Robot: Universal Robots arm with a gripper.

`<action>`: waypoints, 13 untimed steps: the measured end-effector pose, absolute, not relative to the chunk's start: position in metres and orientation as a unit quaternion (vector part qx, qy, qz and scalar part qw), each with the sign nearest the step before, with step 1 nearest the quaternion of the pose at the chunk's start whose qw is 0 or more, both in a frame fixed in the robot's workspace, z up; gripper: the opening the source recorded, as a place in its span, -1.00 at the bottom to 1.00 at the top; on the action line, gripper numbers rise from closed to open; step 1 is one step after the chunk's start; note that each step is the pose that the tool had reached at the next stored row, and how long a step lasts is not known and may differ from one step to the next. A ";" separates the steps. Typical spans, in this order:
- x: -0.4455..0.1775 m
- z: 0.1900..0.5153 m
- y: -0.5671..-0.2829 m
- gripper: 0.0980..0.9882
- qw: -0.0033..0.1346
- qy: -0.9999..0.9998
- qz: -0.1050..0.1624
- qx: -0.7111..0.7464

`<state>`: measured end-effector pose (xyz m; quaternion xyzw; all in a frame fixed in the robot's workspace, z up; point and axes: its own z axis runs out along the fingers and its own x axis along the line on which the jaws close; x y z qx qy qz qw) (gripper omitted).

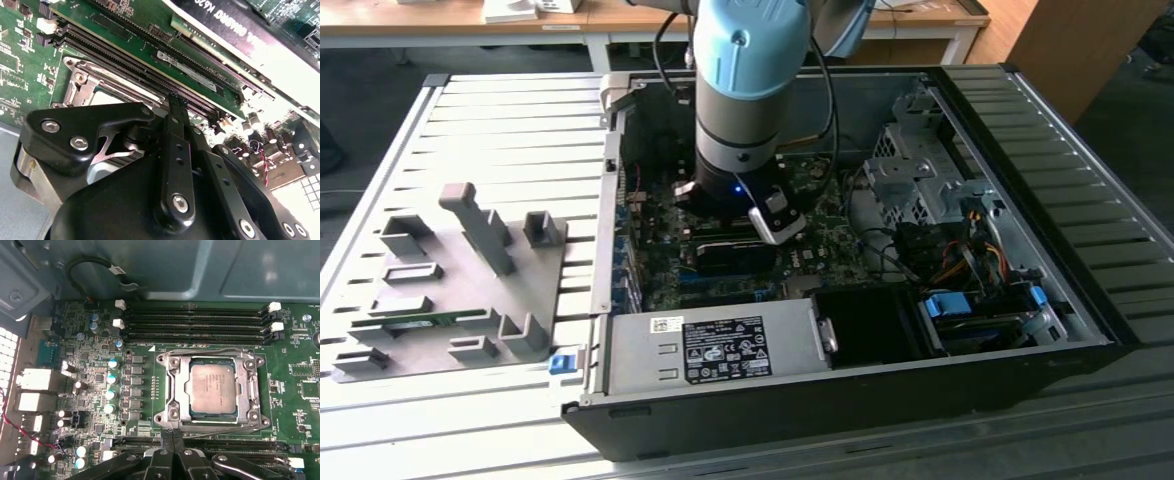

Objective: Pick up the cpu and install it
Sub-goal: 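Install the second cpu locking lever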

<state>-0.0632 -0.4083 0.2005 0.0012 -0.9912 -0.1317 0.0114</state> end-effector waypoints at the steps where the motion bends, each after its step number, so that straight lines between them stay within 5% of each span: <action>1: -0.064 0.200 -0.408 -0.98 0.011 -0.991 -0.133 0.001; 13: -0.066 0.191 -0.408 -0.98 0.011 -0.988 -0.151 0.001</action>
